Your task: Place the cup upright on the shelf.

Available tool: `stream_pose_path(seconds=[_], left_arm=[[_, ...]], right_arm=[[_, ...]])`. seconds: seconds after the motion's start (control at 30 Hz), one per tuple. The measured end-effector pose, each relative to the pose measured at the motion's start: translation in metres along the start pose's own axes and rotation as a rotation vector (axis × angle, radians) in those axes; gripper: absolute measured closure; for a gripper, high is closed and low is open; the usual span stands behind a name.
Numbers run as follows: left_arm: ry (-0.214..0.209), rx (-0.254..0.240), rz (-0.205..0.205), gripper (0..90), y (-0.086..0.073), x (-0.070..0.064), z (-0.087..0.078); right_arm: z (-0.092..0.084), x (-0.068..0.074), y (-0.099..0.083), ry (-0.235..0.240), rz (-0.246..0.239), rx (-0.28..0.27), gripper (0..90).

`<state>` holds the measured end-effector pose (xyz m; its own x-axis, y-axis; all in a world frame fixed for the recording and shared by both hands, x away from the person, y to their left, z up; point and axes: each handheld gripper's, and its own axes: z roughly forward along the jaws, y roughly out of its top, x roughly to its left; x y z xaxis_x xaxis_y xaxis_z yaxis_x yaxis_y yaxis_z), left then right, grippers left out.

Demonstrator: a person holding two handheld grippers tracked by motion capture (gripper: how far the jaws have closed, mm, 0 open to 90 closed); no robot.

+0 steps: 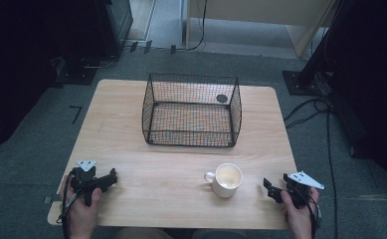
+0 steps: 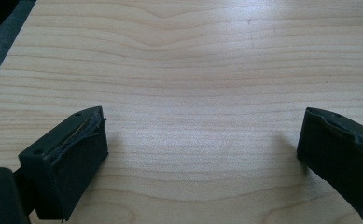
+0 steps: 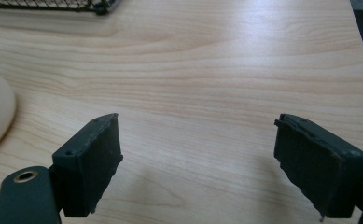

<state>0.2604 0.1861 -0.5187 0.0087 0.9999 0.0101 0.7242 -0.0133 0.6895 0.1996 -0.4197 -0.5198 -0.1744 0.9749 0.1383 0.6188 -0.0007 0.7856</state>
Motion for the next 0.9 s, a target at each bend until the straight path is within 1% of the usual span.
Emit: stream_pose_path(seconds=[0.07,0.1,0.23,0.33,0.37,0.47,0.5,0.53,0.6,0.8,0.87,0.9], left_arm=[[0.0,0.001,0.0,1.8,0.0,0.0,0.0],[0.0,0.0,0.0,1.8,0.0,0.0,0.0],[0.0,0.0,0.0,1.8,0.0,0.0,0.0],[0.0,0.0,0.0,1.8,0.0,0.0,0.0],[0.0,0.0,0.0,1.8,0.0,0.0,0.0],[0.0,0.0,0.0,1.8,0.0,0.0,0.0],[0.0,0.0,0.0,1.8,0.0,0.0,0.0],[0.0,0.0,0.0,1.8,0.0,0.0,0.0],[0.0,0.0,0.0,1.8,0.0,0.0,0.0],[0.0,0.0,0.0,1.8,0.0,0.0,0.0],[0.0,0.0,0.0,1.8,0.0,0.0,0.0],[0.0,-0.001,0.0,1.8,0.0,0.0,0.0]], right_arm=[[-0.001,0.001,0.0,0.005,-0.002,-0.008,14.1],[-0.002,0.003,0.001,-0.001,0.0,-0.02,13.4],[-0.006,0.006,0.004,0.002,-0.001,-0.027,13.1],[-0.012,0.011,0.011,0.026,-0.007,-0.039,13.1],[-0.015,0.016,0.016,0.036,-0.022,-0.049,13.0],[-0.017,0.02,0.019,0.049,-0.033,-0.052,13.0],[-0.02,0.025,0.023,0.059,-0.048,-0.056,13.0],[-0.02,0.025,0.023,0.059,-0.048,-0.056,13.0],[-0.021,0.031,0.026,0.07,-0.063,-0.06,13.1],[-0.021,0.04,0.029,0.089,-0.084,-0.057,13.1],[-0.022,0.045,0.031,0.105,-0.097,-0.058,13.1],[-0.022,0.045,0.031,0.105,-0.097,-0.058,13.1]])
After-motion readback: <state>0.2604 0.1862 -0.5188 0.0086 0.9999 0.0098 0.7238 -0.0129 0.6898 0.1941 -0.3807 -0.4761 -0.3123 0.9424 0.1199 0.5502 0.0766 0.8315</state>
